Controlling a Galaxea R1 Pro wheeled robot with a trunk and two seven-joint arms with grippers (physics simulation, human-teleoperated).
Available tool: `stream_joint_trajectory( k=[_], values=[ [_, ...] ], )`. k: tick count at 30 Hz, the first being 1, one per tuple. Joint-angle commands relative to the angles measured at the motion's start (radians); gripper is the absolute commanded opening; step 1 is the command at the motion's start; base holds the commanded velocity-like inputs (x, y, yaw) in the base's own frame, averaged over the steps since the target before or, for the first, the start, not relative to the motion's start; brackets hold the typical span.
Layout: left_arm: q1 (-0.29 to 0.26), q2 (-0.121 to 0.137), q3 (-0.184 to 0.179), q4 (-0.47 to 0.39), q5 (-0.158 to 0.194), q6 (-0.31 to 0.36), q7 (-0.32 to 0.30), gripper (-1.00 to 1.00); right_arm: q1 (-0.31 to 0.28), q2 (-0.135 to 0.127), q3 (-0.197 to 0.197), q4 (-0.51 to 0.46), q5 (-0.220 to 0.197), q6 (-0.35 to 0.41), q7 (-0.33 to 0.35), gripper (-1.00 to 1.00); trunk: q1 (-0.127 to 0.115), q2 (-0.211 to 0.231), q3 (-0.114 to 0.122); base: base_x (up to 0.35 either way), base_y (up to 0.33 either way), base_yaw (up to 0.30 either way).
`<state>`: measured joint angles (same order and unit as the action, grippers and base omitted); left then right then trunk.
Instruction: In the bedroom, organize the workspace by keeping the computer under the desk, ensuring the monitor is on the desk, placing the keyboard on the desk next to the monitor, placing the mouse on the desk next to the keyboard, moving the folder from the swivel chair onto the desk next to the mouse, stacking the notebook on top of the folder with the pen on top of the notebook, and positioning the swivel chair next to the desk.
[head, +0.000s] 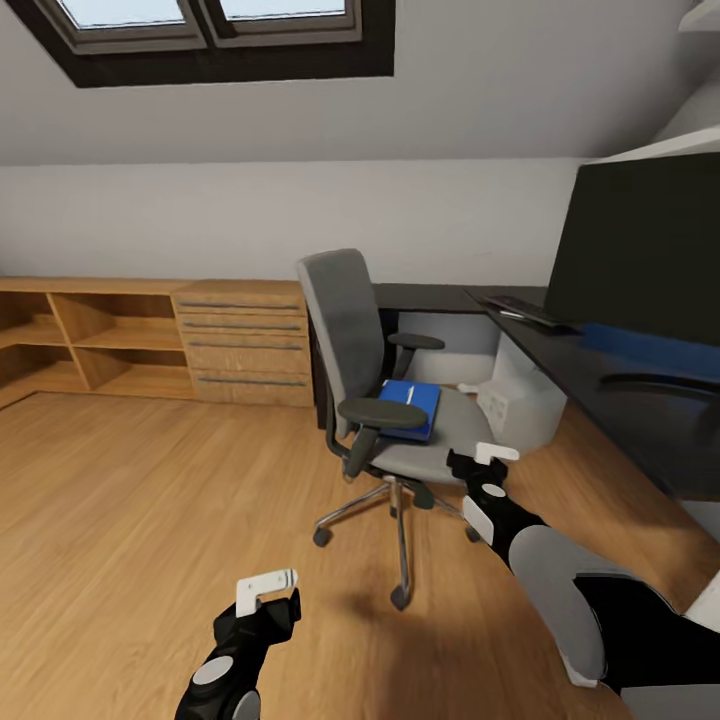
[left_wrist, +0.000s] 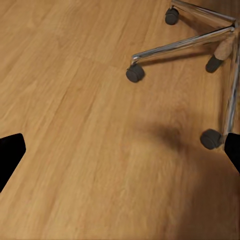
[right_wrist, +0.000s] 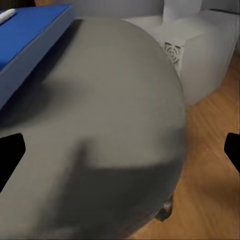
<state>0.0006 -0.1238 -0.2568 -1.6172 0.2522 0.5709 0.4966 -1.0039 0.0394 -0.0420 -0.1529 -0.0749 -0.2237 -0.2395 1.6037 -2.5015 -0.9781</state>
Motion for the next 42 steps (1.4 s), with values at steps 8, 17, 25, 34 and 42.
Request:
stream_joint_trajectory(
  k=[8, 17, 25, 34, 42],
  values=[
    [0.000, 0.000, 0.023, -0.003, 0.012, 0.000, 0.009, 1.00, -0.001, 0.000, -0.007, 0.002, -0.009, -0.006, 0.000, 1.00, 0.000, 0.000, 0.000, 0.000, 0.000, -0.219],
    [0.000, 0.000, 0.053, -0.003, 0.013, 0.001, 0.008, 1.00, -0.001, 0.002, -0.007, 0.004, -0.012, -0.005, 0.003, 1.00, 0.000, 0.000, 0.000, 0.000, 0.000, -0.025],
    [0.000, 0.000, 0.079, -0.003, 0.015, 0.001, 0.008, 1.00, -0.001, 0.003, -0.007, 0.001, -0.013, -0.006, 0.003, 1.00, 0.000, 0.000, 0.000, 0.000, 0.000, -0.001],
    [0.000, 0.000, 0.082, -0.003, 0.015, 0.001, 0.008, 1.00, -0.001, -0.001, -0.008, 0.000, -0.011, -0.005, 0.004, 1.00, 0.000, 0.000, 0.000, 0.047, 0.000, 0.000],
    [0.001, 0.001, 0.082, -0.003, 0.014, 0.001, 0.008, 1.00, -0.001, -0.003, -0.011, 0.001, -0.011, -0.006, 0.005, 1.00, 0.000, 0.000, 0.000, 0.231, 0.000, 0.000]
  ],
)
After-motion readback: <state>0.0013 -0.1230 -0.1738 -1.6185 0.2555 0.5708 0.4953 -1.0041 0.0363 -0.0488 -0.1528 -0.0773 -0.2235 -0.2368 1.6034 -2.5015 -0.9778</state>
